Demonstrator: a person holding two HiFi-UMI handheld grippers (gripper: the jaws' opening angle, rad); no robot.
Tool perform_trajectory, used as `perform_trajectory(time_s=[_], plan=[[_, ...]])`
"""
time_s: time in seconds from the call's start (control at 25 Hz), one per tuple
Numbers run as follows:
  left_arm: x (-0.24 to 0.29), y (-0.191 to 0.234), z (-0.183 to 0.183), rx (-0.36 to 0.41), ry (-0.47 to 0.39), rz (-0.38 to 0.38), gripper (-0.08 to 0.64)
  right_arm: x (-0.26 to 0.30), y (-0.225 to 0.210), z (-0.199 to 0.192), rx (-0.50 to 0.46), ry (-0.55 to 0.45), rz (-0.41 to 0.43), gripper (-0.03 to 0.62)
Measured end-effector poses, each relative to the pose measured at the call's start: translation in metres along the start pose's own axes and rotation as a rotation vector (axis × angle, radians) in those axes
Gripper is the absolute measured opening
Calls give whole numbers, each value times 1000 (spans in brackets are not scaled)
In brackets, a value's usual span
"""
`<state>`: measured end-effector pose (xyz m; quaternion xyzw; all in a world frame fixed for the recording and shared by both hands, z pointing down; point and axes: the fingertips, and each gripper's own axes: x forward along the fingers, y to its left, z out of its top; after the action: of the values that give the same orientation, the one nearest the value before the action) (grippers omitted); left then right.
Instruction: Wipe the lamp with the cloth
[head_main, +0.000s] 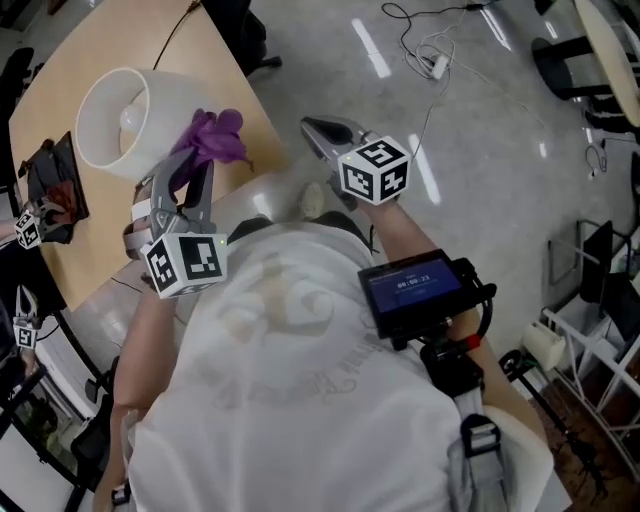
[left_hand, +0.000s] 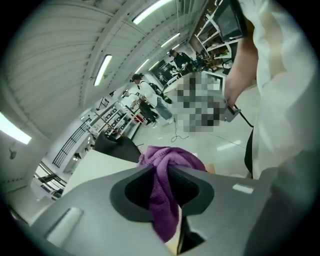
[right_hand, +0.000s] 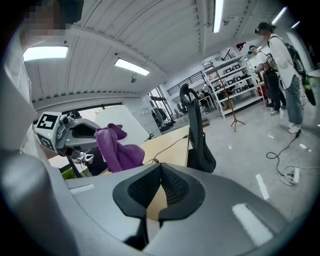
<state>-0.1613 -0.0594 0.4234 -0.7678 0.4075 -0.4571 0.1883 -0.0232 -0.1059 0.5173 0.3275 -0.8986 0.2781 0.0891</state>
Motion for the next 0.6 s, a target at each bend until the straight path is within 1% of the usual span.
perform_trajectory(time_s=[0.12,0.24,0.32,0.4,0.48,0.52,0.6], plan=[[20,-20,4,12,-33,-64,85,-3,-9,3,-8,-1,-19,14],[28,-32,8,-6,-58,-137,86,-4,-10,-2,-8,7,-36,14],[27,-27,12,-48,-83,-165,86,-5,-11,-6,2,10,-46,14],[24,-11,24,-129,-136,-178,86,-10,-17,-11,9,19,-65,14],[15,13,46,-182,-208,-159,86,-21,-26,-14,11,25,-92,14],[8,26,56,-186,-239,-132,86,-26,-30,-14,11,24,-104,14],[-5,54,67,-165,-273,-59,86,-29,-35,-11,13,13,-117,14]])
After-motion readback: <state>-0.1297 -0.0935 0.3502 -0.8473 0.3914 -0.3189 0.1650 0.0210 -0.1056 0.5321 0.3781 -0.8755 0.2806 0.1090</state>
